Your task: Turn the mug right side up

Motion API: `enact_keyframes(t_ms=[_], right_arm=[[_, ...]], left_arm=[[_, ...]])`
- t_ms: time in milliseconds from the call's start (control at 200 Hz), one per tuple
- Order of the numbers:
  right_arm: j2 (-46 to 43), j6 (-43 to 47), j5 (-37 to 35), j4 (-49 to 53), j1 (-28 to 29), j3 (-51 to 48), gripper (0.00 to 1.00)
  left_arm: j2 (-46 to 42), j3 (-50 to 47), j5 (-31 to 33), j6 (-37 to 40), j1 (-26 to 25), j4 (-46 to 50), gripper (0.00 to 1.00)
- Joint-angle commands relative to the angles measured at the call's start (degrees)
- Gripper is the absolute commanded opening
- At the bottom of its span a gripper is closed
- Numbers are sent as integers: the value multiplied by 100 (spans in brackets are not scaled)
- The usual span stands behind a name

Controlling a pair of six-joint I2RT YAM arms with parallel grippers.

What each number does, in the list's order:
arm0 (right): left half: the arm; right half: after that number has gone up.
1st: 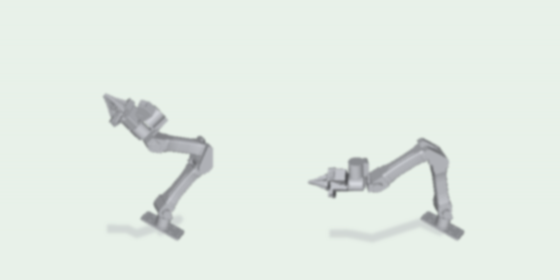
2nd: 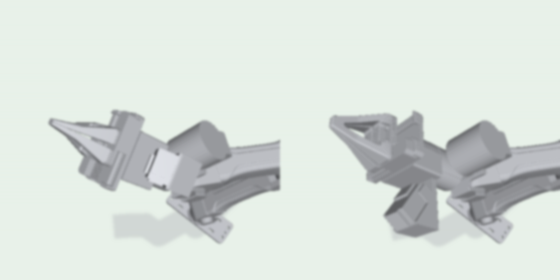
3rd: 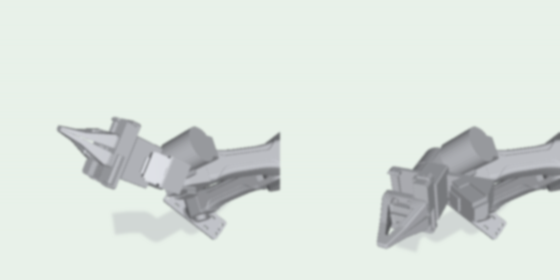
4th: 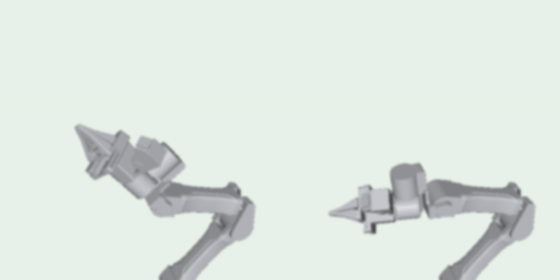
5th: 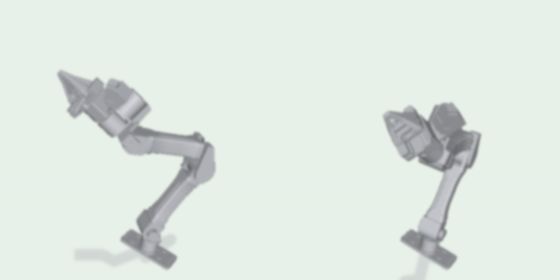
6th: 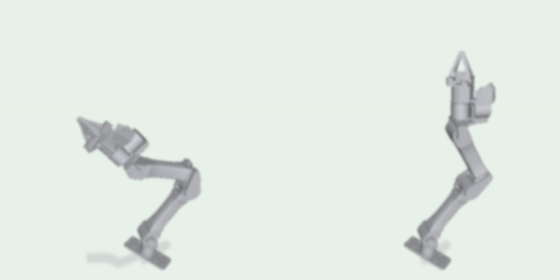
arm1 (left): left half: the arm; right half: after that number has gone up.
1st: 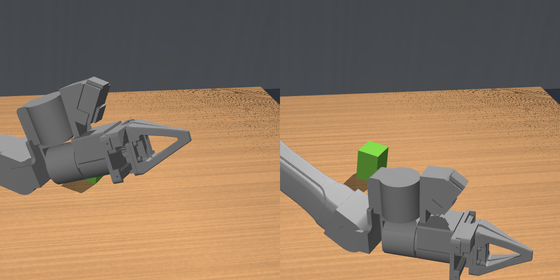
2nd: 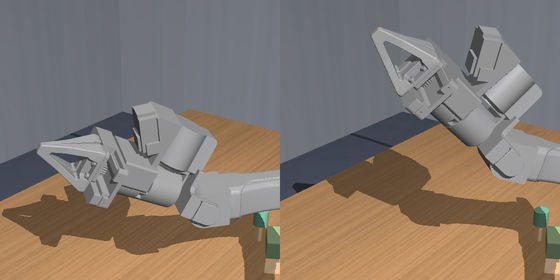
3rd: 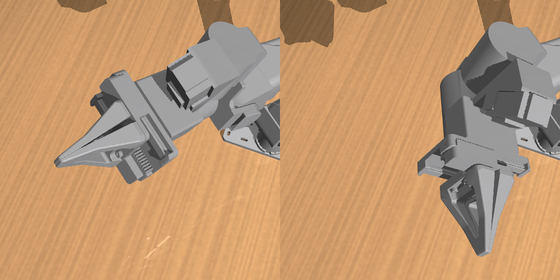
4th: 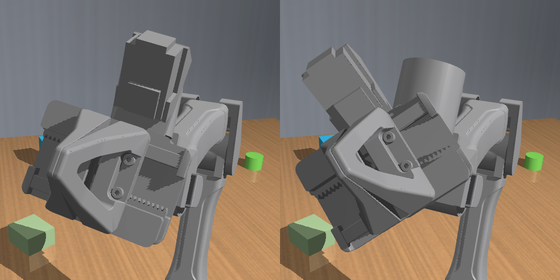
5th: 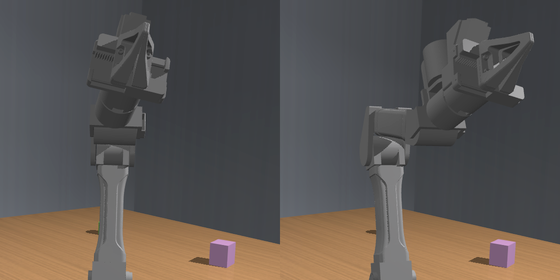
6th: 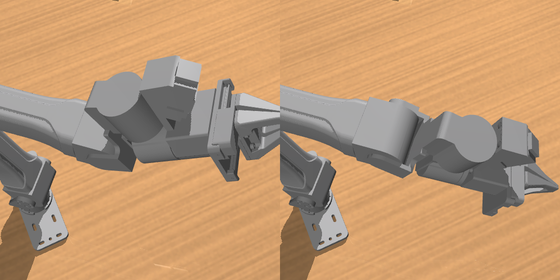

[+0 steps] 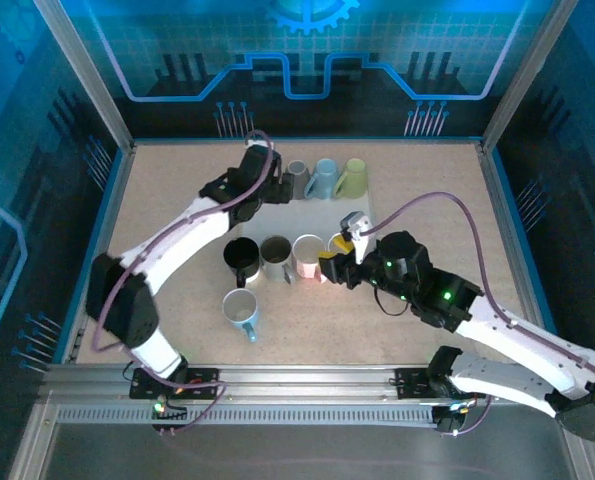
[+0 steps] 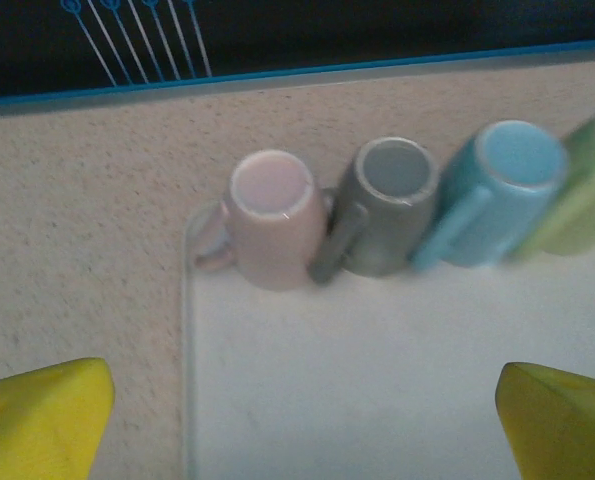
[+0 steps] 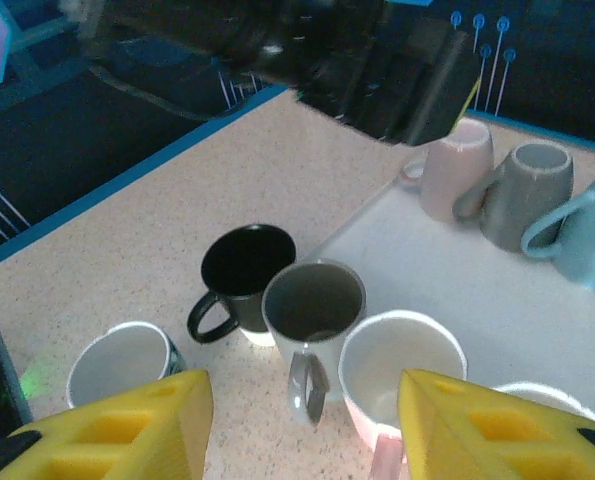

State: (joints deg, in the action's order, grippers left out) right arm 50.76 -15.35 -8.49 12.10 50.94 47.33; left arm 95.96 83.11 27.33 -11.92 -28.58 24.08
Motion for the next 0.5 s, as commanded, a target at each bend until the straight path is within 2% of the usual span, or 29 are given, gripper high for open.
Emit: enact_keyframes(t_ms=[0,120,270,495], right_arm=[[-237,-165,413,321,-149,-166,54],[-398,-115,559,490,-290,-233,54],[-421,-134,1100,390,-371,-407,55],[-260,-106,1274,360,-389,-487,57]], left_arm=[[740,601,55,678,476,-78,99],[1293,1053,-1053,748,933,8,98],[1714,1285,-2112,1353,1235,-336,99],[2230,1717,-2915,2487,1384,-426,99]])
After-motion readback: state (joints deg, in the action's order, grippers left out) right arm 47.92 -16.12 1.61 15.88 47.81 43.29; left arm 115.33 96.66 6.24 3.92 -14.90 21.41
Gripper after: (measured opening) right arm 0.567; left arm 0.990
